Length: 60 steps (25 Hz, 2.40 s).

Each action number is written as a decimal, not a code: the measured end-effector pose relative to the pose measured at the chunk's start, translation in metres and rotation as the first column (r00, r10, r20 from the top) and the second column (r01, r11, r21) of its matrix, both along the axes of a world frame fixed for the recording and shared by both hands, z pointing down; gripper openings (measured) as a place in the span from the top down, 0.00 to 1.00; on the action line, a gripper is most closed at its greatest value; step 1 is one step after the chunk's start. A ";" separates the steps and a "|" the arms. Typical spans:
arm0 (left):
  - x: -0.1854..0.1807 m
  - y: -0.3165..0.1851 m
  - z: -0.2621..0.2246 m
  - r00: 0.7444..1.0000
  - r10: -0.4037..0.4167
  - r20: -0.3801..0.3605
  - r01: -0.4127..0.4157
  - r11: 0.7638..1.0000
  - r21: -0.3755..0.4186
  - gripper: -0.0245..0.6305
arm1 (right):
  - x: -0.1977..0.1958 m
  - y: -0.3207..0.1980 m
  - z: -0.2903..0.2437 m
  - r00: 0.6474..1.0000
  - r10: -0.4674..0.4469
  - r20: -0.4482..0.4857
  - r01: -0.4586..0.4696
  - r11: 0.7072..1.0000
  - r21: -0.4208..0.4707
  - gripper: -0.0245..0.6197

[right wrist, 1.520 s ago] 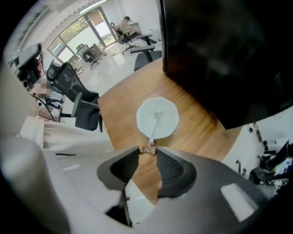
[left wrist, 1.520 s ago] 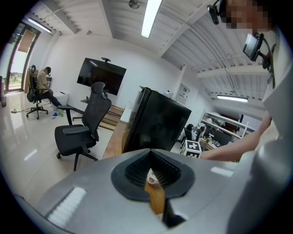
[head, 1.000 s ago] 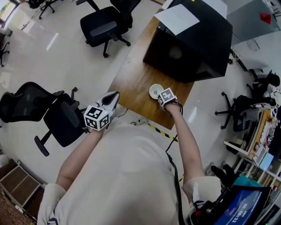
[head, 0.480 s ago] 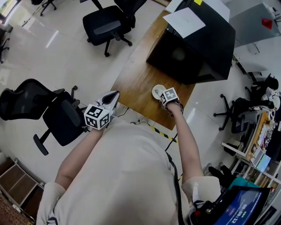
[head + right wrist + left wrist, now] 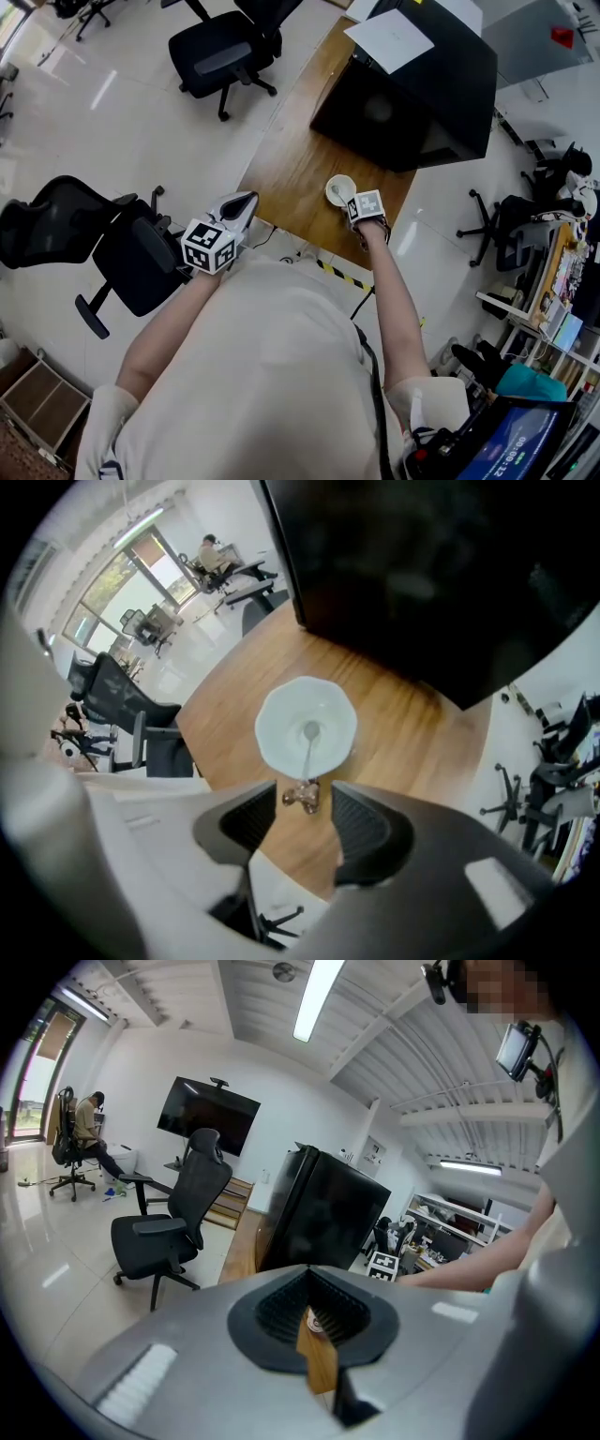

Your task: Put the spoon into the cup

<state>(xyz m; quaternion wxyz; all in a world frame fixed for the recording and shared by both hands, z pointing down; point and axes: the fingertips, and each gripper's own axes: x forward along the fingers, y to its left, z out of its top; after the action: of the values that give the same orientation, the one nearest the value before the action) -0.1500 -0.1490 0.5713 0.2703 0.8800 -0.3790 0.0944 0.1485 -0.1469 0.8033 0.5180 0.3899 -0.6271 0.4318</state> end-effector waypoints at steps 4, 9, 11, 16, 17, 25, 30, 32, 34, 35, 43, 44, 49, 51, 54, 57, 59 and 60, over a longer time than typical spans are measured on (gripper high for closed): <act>0.002 -0.002 -0.001 1.000 0.025 0.001 -0.025 1.000 0.006 0.96 | 0.006 -0.015 -0.016 0.994 0.099 0.053 -0.107 0.976 0.189 0.52; 0.002 -0.007 -0.002 0.997 0.072 0.006 -0.072 0.997 0.015 0.96 | 0.003 -0.027 -0.072 0.976 0.137 0.168 -0.202 0.853 0.480 0.52; 0.000 -0.010 -0.002 0.996 0.091 0.007 -0.091 0.996 0.015 0.96 | -0.004 -0.024 -0.093 0.969 0.128 0.211 -0.227 0.797 0.560 0.53; -0.001 -0.031 -0.007 0.989 0.148 0.013 -0.149 0.988 0.031 0.96 | -0.011 -0.014 -0.146 0.923 0.181 0.340 -0.373 0.637 0.675 0.62; -0.001 -0.035 -0.009 0.986 0.164 0.015 -0.165 0.986 0.037 0.96 | -0.013 -0.011 -0.157 0.911 0.188 0.366 -0.402 0.599 0.692 0.65; 0.000 -0.050 -0.018 0.957 0.288 0.030 -0.290 0.955 0.057 0.96 | -0.030 0.015 -0.250 0.860 0.197 0.470 -0.510 0.339 0.791 0.71; -0.002 -0.055 -0.018 0.940 0.339 0.028 -0.340 0.939 0.052 0.96 | -0.039 0.030 -0.305 0.855 0.177 0.487 -0.516 0.196 0.834 0.73; -0.004 -0.057 -0.016 0.934 0.357 0.024 -0.358 0.933 0.033 0.96 | -0.048 0.036 -0.319 0.852 0.178 0.492 -0.518 0.162 0.840 0.73; -0.005 -0.060 -0.013 0.925 0.380 0.019 -0.380 0.925 0.009 0.96 | -0.054 0.040 -0.333 0.851 0.184 0.492 -0.518 0.138 0.844 0.73; -0.005 -0.062 -0.012 0.920 0.391 0.020 -0.391 0.920 0.001 0.96 | -0.057 0.041 -0.340 0.848 0.186 0.496 -0.522 0.127 0.844 0.73; 0.031 -0.041 -0.018 0.927 0.375 0.025 -0.375 0.927 0.023 0.96 | -0.026 0.079 -0.344 0.843 0.172 0.510 -0.531 0.113 0.840 0.75; 0.037 -0.037 -0.021 0.930 0.367 0.021 -0.368 0.930 0.025 0.96 | -0.020 0.083 -0.345 0.846 0.166 0.507 -0.527 0.118 0.841 0.75; 0.066 0.000 -0.015 0.940 0.341 0.012 -0.342 0.940 0.011 0.96 | 0.000 0.109 -0.351 0.863 0.108 0.493 -0.504 0.149 0.851 0.75; 0.082 0.023 -0.015 0.939 0.344 0.014 -0.344 0.939 0.008 0.96 | 0.010 0.124 -0.351 0.864 0.091 0.495 -0.503 0.161 0.849 0.75; 0.105 0.055 -0.018 0.940 0.340 0.021 -0.341 0.940 0.016 0.96 | 0.029 0.149 -0.348 0.861 0.067 0.505 -0.508 0.172 0.844 0.76; 0.128 0.088 -0.022 0.942 0.333 0.029 -0.334 0.942 0.025 0.96 | 0.050 0.176 -0.345 0.858 0.048 0.511 -0.510 0.183 0.840 0.76; 0.141 0.106 -0.023 0.945 0.325 0.035 -0.326 0.945 0.026 0.96 | 0.063 0.192 -0.341 0.857 0.042 0.513 -0.511 0.189 0.838 0.76; 0.145 0.113 -0.022 0.948 0.317 0.039 -0.318 0.948 0.027 0.96 | 0.069 0.197 -0.338 0.857 0.040 0.513 -0.511 0.194 0.838 0.76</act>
<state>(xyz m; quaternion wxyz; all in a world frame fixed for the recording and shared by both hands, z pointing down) -0.0048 -0.0361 0.5489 0.2307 0.9321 -0.2384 0.1455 0.2172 0.0506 0.4651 -0.0504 0.6382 -0.7599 0.1128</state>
